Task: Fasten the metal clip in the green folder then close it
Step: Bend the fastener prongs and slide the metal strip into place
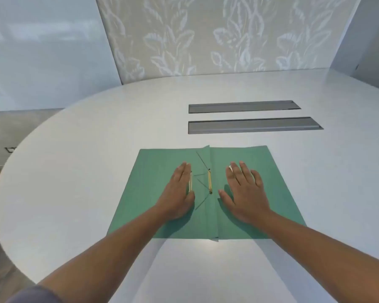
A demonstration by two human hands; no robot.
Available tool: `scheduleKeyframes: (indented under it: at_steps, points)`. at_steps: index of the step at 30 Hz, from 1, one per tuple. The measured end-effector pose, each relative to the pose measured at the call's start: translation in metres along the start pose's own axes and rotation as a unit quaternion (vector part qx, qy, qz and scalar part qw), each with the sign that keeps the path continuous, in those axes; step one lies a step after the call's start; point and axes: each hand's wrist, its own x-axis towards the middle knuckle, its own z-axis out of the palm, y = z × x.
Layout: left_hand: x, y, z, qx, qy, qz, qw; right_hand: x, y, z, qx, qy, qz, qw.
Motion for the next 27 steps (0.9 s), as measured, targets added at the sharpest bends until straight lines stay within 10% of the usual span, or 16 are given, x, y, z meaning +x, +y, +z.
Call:
scheduleKeyframes:
  at_steps: [12, 27]
  points:
    - [0.012, -0.008, 0.004, 0.096, -0.066, -0.036, 0.993, 0.001, 0.015, 0.01, 0.212, -0.023, 0.114, 0.97]
    - [0.047, 0.012, -0.004, -0.029, -0.043, -0.074, 0.996, 0.001, 0.015, 0.012, 0.205, -0.005, 0.119, 0.971]
